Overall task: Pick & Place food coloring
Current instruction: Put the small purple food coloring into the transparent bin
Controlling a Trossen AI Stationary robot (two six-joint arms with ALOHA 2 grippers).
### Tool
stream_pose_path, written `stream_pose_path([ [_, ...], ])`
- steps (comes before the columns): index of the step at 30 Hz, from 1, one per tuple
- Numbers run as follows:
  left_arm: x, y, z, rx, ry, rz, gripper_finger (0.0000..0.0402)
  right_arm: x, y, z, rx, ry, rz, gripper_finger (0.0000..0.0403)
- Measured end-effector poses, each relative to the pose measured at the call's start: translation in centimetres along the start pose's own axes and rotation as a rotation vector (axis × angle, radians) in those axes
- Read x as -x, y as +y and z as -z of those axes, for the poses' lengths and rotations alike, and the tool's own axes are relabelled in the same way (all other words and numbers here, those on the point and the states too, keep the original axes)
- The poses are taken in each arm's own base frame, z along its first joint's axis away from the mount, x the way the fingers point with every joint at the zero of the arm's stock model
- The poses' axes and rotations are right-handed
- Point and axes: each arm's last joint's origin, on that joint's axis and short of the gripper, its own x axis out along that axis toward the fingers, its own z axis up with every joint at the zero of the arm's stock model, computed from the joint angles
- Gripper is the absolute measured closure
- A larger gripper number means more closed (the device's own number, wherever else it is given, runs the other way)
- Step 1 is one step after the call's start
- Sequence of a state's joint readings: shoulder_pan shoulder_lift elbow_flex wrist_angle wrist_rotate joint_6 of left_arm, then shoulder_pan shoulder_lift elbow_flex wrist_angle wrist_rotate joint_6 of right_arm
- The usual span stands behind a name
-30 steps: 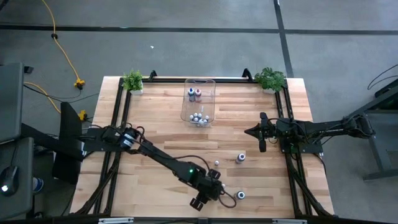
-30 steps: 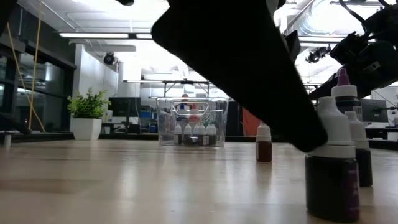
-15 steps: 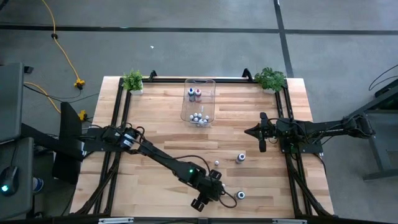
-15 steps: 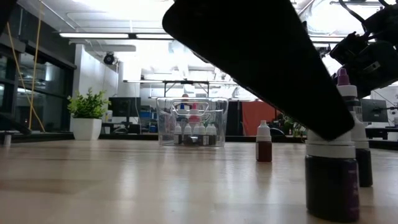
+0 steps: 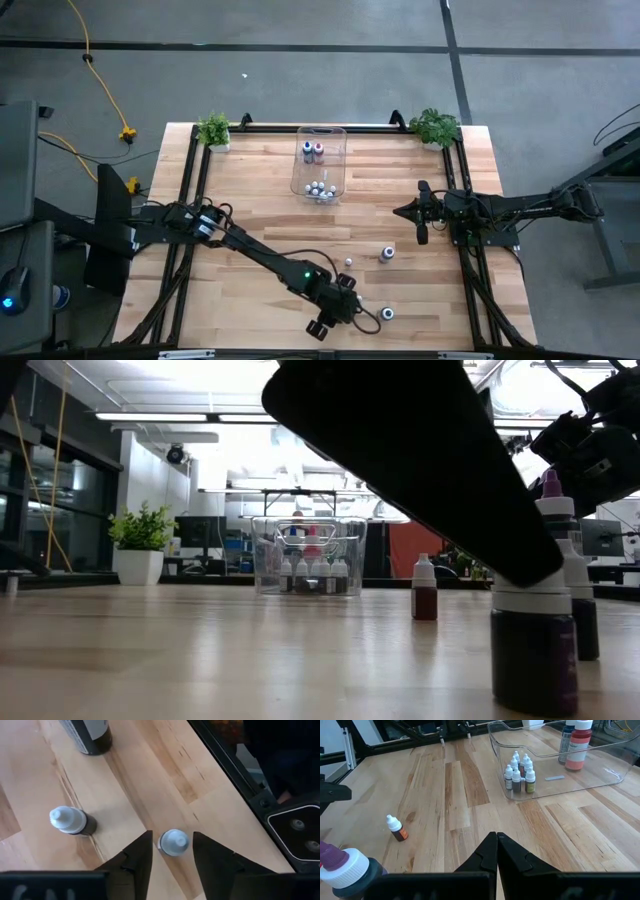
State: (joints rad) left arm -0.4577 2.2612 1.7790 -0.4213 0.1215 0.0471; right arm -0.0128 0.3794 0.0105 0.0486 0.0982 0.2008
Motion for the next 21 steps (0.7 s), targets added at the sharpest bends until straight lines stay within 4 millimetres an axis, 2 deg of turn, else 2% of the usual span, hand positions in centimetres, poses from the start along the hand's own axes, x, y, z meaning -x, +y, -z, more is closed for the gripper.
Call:
stream_pose_path([
  [8,0.01,-0.02,-0.01,0.000,-0.001,0.001,0.0305,0.00,0.00,0.01,0.000,0.000,0.000,0.0402],
  [21,0.05,0.00,-0.05,0.000,-0.003,0.001,0.0340,0.00,0.00,0.00,0.000,0.000,0.000,0.0402],
])
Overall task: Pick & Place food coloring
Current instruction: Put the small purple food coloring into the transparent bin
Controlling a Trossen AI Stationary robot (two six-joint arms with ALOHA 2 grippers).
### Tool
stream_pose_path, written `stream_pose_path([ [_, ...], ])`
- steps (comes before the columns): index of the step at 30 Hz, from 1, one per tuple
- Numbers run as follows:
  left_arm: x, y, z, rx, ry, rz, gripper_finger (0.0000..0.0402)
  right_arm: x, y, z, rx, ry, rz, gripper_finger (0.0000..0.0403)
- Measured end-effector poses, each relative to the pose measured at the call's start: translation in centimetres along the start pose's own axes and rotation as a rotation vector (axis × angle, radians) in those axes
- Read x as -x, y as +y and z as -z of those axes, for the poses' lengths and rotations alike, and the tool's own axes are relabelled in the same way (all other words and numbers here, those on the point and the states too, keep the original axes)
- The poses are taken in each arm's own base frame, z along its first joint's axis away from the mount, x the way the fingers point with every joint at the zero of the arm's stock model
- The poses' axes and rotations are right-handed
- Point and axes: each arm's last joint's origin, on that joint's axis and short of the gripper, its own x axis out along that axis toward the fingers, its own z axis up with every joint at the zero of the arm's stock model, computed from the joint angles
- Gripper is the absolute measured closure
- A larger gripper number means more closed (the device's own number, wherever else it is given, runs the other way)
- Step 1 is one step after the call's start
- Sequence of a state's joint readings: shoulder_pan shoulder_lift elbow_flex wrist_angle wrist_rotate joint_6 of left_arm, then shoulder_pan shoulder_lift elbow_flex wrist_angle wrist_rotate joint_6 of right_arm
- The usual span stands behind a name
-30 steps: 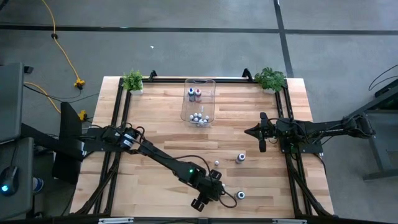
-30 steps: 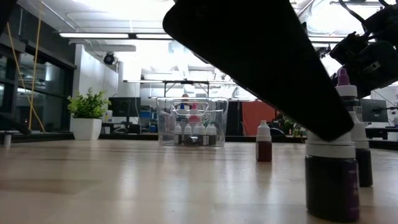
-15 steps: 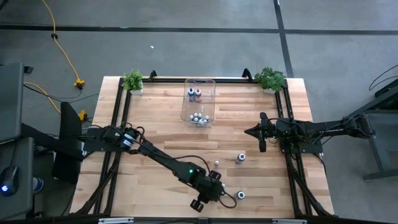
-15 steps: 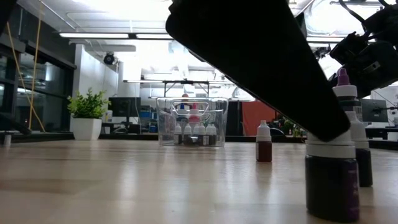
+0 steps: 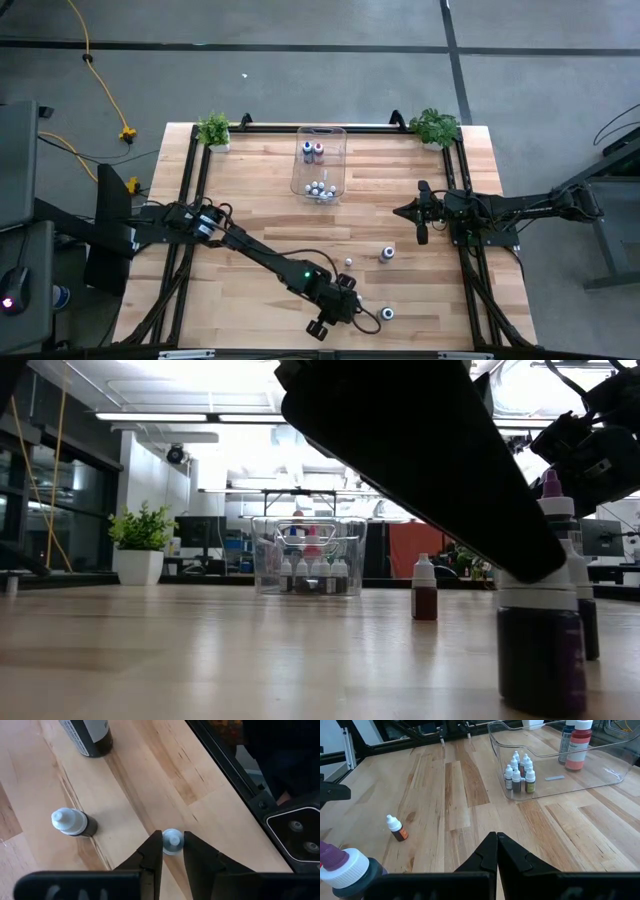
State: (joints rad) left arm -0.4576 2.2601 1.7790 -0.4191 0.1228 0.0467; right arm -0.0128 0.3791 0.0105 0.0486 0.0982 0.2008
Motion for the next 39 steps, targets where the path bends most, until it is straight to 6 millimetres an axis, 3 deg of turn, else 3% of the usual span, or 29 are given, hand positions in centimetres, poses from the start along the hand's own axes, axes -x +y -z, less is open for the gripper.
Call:
stream_pose_path([
  [15,0.1,0.2,-0.1,-0.012,0.003,-0.064,0.0350,0.0,0.0,0.0,0.000,0.000,0.000,0.0402],
  [23,1.6,0.2,-1.1,0.037,0.085,-0.206,0.0350,0.0,0.0,0.0,0.000,0.000,0.000,0.0402],
  [32,3.7,-0.5,-2.5,0.089,0.104,-0.535,0.0351,0.0,0.0,0.0,0.000,0.000,0.000,0.0402],
  [39,4.9,-0.8,-2.9,0.140,0.117,-0.677,0.0351,0.0,0.0,0.0,0.000,0.000,0.000,0.0402],
])
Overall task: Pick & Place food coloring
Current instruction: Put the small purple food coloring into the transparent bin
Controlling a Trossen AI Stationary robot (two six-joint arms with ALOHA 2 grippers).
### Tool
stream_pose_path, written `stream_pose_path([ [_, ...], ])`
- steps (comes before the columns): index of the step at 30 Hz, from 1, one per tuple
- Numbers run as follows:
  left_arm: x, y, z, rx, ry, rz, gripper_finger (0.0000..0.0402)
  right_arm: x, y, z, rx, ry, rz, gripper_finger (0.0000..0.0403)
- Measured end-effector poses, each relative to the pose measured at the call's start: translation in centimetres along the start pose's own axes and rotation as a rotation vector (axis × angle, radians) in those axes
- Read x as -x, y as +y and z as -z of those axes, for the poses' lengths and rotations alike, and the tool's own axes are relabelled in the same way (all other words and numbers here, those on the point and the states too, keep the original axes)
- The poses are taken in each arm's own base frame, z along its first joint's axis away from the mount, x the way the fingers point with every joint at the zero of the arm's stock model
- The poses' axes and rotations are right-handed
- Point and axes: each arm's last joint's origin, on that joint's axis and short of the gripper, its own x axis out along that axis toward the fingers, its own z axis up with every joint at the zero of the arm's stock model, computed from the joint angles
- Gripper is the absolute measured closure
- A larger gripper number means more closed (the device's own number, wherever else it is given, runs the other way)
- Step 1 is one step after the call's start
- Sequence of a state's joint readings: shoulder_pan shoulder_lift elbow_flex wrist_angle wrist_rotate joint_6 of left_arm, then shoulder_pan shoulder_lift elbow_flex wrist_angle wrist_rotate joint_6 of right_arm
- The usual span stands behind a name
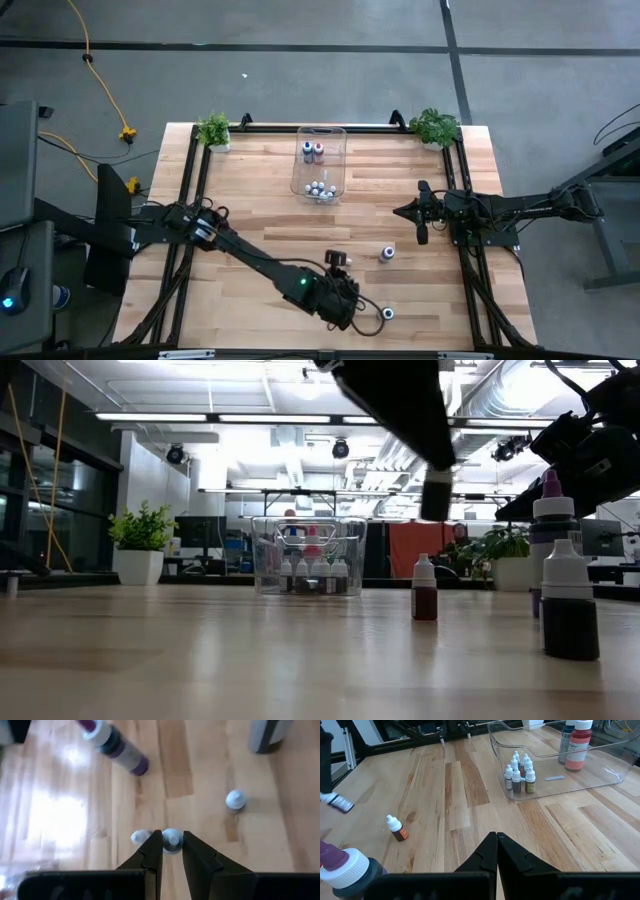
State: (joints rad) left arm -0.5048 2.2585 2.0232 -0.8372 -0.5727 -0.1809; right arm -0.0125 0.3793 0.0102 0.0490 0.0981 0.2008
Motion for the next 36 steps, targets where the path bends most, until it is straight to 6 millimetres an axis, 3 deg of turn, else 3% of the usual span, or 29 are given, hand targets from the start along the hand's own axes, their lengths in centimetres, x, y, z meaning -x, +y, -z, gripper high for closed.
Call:
stream_pose_path([
  [9,2.6,0.5,-0.2,0.050,0.052,-0.107,0.0351,0.0,0.0,0.0,0.000,0.000,0.000,0.0402],
  [14,7.0,-0.9,0.0,0.007,0.000,-0.099,0.0351,0.0,0.0,0.0,0.000,0.000,0.000,0.0402],
  [19,11.6,-1.0,1.2,-0.033,-0.059,-0.195,0.0351,0.0,0.0,0.0,0.000,0.000,0.000,0.0402],
  [26,15.1,1.5,3.1,0.036,-0.092,-0.313,0.0351,0.0,0.0,0.0,0.000,0.000,0.000,0.0402],
  [31,16.1,3.2,4.6,0.073,-0.131,-0.396,0.0351,0.0,0.0,0.0,0.000,0.000,0.000,0.0402],
  [36,16.7,6.3,6.2,0.183,-0.170,-0.467,0.0351,0.0,0.0,0.0,0.000,0.000,0.000,0.0402],
])
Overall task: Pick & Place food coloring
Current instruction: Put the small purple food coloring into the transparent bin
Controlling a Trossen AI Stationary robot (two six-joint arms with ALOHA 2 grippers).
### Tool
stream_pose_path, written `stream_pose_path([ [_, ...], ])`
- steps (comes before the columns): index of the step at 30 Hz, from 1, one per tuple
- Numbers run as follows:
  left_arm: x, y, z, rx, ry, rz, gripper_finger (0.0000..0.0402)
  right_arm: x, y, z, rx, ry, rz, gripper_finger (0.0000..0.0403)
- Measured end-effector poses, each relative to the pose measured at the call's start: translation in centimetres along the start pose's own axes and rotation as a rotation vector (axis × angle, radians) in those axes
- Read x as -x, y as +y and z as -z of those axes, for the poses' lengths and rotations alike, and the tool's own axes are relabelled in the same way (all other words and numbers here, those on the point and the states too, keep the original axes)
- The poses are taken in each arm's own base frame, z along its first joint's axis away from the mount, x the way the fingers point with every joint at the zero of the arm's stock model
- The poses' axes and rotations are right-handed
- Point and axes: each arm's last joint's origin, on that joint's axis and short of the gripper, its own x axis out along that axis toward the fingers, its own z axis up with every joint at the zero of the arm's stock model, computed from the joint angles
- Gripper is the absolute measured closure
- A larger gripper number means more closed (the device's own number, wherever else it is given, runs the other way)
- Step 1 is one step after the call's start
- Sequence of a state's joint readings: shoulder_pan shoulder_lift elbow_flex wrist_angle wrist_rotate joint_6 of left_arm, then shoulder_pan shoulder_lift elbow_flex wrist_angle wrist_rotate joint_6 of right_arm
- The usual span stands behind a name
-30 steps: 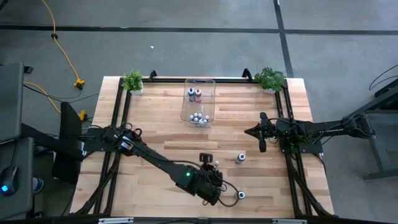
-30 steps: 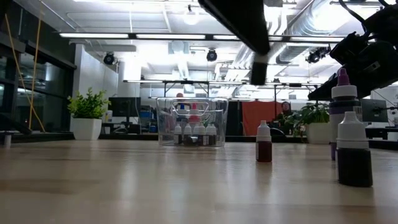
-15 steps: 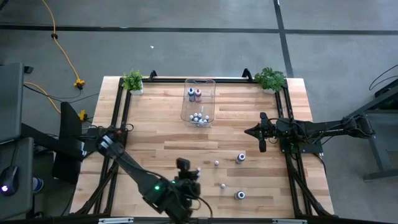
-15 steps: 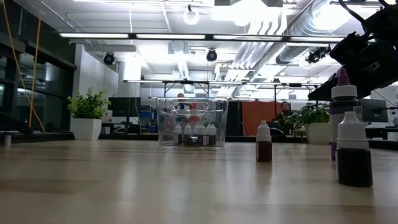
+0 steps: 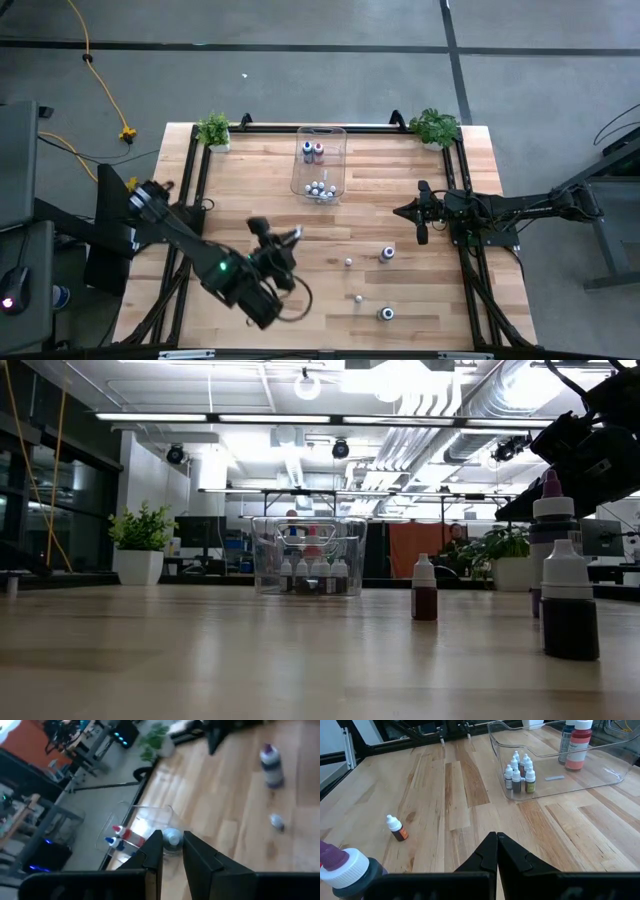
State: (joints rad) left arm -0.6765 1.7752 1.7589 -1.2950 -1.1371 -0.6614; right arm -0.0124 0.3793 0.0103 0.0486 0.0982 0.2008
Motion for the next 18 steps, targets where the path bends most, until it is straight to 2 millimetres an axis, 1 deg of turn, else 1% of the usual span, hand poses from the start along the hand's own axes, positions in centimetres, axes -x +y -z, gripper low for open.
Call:
stream_pose_path([
  [4,-0.9,3.1,0.7,0.088,0.008,-0.023,0.0351,0.0,0.0,0.0,0.000,0.000,0.000,0.0402],
  [11,-3.7,8.7,1.3,0.277,0.047,-0.076,0.0351,0.0,0.0,0.0,0.000,0.000,0.000,0.0402],
  [14,-5.3,10.8,0.9,0.374,0.051,-0.076,0.0351,0.0,0.0,0.0,0.000,0.000,0.000,0.0402],
  [18,-7.9,13.1,-0.1,0.449,0.052,-0.028,0.0351,0.0,0.0,0.0,0.000,-0.001,0.000,0.0402],
])
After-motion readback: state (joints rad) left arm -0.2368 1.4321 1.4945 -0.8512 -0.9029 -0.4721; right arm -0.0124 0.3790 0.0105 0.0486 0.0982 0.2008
